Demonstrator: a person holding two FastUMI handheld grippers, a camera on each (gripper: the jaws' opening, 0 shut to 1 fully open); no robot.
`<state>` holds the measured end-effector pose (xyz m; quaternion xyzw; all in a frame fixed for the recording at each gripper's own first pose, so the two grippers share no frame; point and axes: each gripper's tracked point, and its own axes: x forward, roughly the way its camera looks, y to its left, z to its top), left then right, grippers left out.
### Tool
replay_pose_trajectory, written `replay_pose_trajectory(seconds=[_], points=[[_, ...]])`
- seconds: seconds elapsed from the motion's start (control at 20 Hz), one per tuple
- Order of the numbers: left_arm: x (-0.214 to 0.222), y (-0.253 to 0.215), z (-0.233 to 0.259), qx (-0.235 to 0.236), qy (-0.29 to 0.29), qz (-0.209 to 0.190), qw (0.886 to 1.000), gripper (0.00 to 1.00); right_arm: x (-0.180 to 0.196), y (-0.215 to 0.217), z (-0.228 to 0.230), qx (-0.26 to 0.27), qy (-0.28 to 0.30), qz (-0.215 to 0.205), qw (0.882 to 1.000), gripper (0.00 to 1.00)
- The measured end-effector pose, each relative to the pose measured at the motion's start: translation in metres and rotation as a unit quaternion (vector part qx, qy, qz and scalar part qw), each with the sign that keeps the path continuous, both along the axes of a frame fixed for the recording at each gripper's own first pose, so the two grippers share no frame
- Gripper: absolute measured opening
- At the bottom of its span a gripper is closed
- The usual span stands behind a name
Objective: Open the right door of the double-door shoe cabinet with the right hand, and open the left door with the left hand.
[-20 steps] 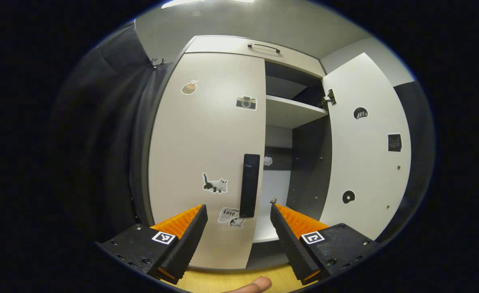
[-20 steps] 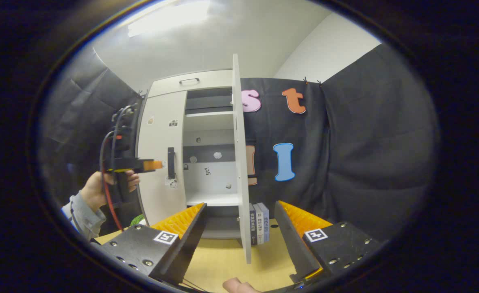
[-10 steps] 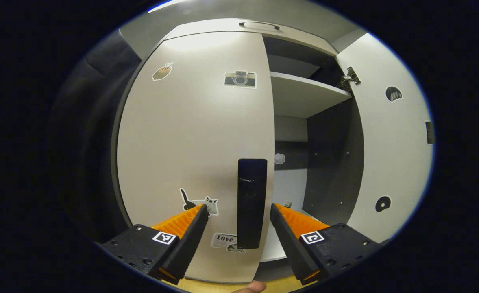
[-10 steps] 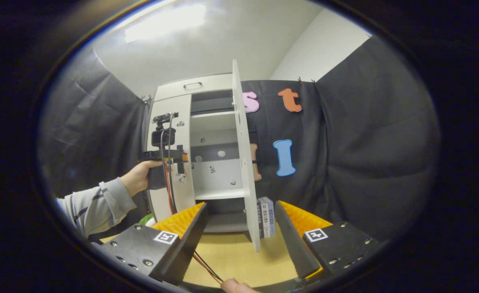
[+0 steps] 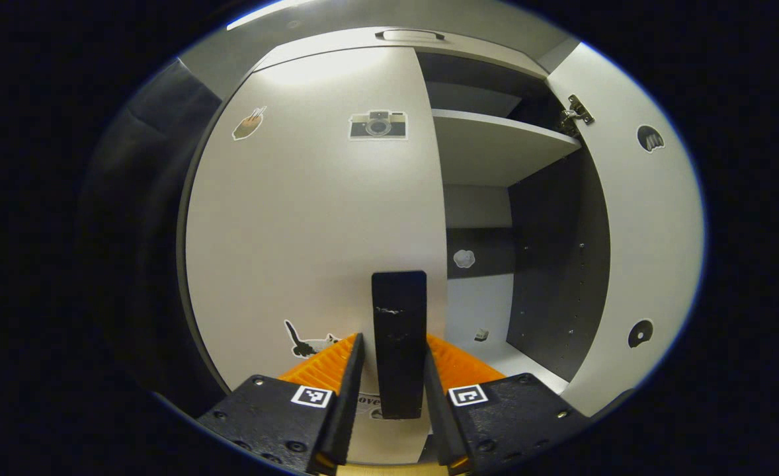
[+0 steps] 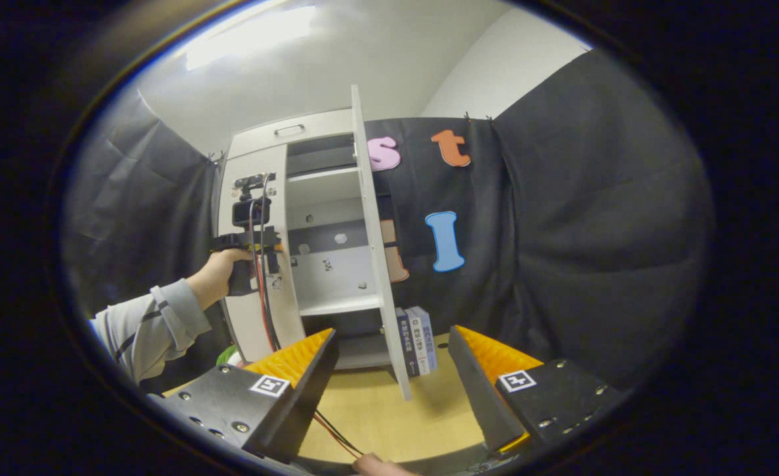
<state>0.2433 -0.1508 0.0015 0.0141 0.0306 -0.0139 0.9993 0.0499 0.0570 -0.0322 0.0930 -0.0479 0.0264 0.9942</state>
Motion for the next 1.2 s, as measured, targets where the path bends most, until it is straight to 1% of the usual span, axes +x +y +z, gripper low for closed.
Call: replay_pose_trajectory(seconds=[0.05,0.1,0.25,0.4,0.55,0.6,0.7,0.75,0.8,0.85,0.9,0.95,1.0,1.2], points=[[-0.001,0.000,0.000,0.000,0.003,0.005,1.000,0.33,0.000,0.002,0.001,-0.007,-0.001,0.004,1.000,0.99],[0.000,0.000,0.001,-0.006,0.005,0.004,1.000,0.33,-0.001,0.004,0.002,-0.015,-0.002,0.006,1.000,0.99],[-0.002,0.001,-0.003,-0.010,0.025,-0.006,1.000,0.27,-0.002,0.004,0.007,-0.028,-0.009,0.007,1.000,0.99],[-0.010,0.003,-0.005,-0.009,0.035,-0.009,0.999,0.25,-0.002,0.009,0.012,-0.027,-0.012,0.012,0.999,0.99],[-0.030,0.005,-0.003,-0.009,0.041,-0.026,0.999,0.24,-0.001,0.010,0.013,-0.030,-0.014,0.016,0.999,0.99],[-0.039,0.008,-0.001,-0.008,0.044,-0.031,0.999,0.24,-0.001,0.011,0.012,-0.029,-0.012,0.017,0.999,0.94],[-0.050,0.011,0.000,-0.018,0.041,-0.041,0.998,0.24,0.000,0.014,0.010,-0.027,-0.008,0.019,0.999,0.94],[-0.056,0.014,0.000,-0.018,0.038,-0.045,0.998,0.24,0.001,0.016,0.009,-0.028,-0.005,0.024,0.999,0.99],[-0.063,0.017,0.002,-0.011,0.033,-0.050,0.998,0.24,0.002,0.019,0.007,-0.027,0.000,0.027,0.999,0.94],[-0.073,0.020,0.005,-0.007,0.031,-0.054,0.998,0.24,0.002,0.022,0.005,-0.026,0.004,0.030,0.999,0.99],[-0.080,0.024,0.005,-0.006,0.032,-0.059,0.998,0.24,0.002,0.024,0.004,-0.026,0.006,0.032,0.999,0.99],[-0.086,0.029,0.005,-0.008,0.032,-0.064,0.997,0.24,0.002,0.025,0.003,-0.027,0.008,0.031,0.999,0.94],[-0.091,0.033,0.005,-0.005,0.034,-0.068,0.997,0.24,0.000,0.026,0.003,-0.030,0.008,0.029,0.999,0.99],[-0.117,0.050,0.008,-0.002,0.030,-0.081,0.996,0.24,0.003,0.034,0.004,-0.039,0.008,0.033,0.999,0.99]])
